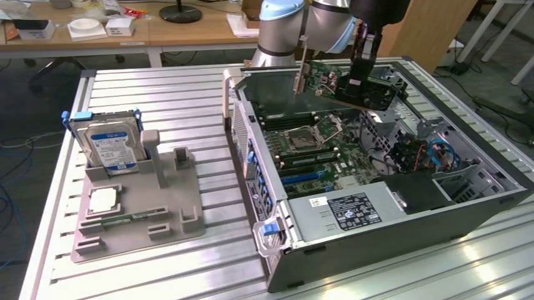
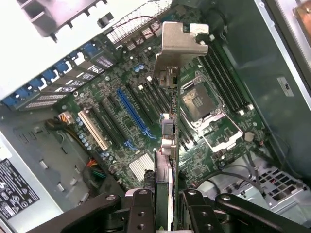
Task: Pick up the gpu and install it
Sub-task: 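Insert the gpu into the slot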
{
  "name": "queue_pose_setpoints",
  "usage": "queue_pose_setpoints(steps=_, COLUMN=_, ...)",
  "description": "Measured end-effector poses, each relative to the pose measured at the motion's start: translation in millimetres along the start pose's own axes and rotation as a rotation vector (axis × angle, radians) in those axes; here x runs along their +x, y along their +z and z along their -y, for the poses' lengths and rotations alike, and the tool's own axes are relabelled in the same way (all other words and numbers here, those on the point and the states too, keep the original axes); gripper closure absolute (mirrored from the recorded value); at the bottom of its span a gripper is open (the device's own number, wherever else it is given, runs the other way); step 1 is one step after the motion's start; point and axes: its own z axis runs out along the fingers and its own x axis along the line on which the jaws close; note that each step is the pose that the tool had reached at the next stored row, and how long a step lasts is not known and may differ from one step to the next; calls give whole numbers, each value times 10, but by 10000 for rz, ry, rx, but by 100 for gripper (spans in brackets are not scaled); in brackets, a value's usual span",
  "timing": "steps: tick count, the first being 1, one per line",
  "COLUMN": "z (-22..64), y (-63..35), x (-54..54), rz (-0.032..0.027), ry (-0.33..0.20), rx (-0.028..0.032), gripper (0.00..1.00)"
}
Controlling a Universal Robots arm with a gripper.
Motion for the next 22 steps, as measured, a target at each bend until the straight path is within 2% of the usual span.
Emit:
queue_pose_setpoints(steps=14, z=-2, y=27, x=1, rz=160, ry=-2532, rx=-58, gripper=73)
queue_pose_setpoints(steps=22, z=-4, y=49, x=1, rz=238, ry=-3762, rx=-86, gripper=73)
